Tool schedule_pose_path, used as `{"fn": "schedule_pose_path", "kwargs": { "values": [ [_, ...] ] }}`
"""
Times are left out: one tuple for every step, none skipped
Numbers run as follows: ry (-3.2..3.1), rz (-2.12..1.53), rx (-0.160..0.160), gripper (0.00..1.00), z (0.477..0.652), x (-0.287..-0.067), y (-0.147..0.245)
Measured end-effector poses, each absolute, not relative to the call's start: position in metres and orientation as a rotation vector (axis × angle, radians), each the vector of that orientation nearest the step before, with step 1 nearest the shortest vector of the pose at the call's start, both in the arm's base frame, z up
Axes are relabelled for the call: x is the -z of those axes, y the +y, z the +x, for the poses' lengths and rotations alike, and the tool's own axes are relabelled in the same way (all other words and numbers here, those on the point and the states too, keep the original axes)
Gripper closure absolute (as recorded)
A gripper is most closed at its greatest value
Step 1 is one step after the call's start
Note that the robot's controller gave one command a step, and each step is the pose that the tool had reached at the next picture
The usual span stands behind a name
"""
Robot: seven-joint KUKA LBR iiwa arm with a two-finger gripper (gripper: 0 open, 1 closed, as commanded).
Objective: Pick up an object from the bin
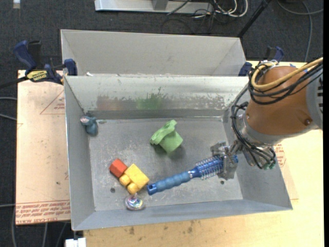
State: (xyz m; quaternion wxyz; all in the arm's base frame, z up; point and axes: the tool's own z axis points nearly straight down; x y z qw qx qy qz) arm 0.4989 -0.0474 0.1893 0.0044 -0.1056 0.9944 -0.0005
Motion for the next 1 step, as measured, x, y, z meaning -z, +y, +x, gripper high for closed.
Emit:
{"fn": "schedule_pose_path", "kwargs": {
  "values": [
    [3.116, -0.32, 0.003, 1.0, 0.5101, -0.2471, -0.0547]
  ]
}}
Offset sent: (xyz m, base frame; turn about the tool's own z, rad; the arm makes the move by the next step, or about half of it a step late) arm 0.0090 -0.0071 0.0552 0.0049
